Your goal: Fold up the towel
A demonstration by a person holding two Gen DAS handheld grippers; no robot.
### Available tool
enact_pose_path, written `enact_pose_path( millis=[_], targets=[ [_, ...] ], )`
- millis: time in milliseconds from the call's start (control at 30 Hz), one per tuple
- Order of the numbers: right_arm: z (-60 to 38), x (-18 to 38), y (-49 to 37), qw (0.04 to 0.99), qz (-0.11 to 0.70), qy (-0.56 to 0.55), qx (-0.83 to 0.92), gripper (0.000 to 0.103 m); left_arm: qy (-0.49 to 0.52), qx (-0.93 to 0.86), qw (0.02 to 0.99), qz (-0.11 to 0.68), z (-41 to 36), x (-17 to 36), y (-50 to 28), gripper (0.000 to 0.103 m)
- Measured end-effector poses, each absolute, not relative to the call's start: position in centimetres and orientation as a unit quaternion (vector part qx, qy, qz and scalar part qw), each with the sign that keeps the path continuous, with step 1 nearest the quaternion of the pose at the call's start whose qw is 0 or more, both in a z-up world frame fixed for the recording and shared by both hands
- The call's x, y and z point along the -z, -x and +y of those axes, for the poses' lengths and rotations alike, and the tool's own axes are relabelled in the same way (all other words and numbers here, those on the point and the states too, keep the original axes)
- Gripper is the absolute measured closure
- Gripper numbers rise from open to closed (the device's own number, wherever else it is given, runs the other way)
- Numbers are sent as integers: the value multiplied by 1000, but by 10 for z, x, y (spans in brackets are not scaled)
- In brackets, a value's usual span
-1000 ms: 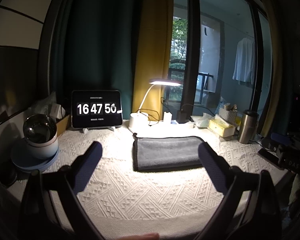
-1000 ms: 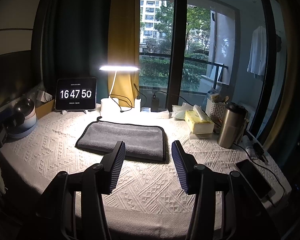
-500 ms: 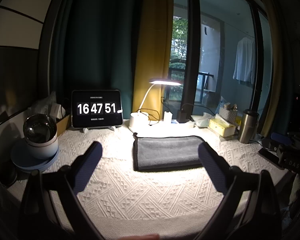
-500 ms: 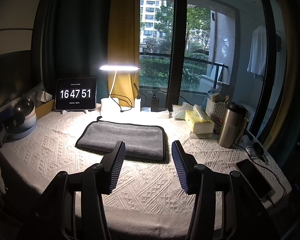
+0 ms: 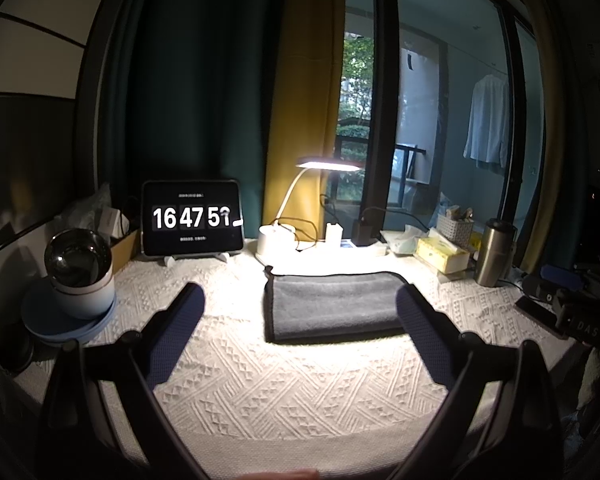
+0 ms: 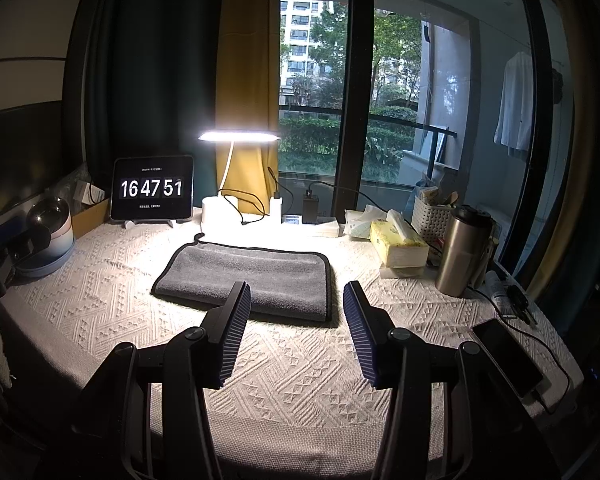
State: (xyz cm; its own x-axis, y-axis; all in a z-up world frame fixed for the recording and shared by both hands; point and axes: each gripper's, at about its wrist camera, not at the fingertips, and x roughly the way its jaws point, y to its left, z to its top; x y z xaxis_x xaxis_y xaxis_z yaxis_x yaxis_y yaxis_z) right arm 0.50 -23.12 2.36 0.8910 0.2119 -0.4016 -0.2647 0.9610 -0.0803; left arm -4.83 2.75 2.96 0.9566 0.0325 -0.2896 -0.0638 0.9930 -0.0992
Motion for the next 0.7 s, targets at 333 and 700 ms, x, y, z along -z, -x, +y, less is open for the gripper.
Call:
enact_pose_path(
  millis=[333,700],
  targets=[
    [-232,-24,-5,970,199,66,-123,52,54,-25,988,145,27,-30,48,5],
    [-232,-24,-5,970,200,66,-124,52,59,-13,988,141,22,-30,48,5]
  ],
)
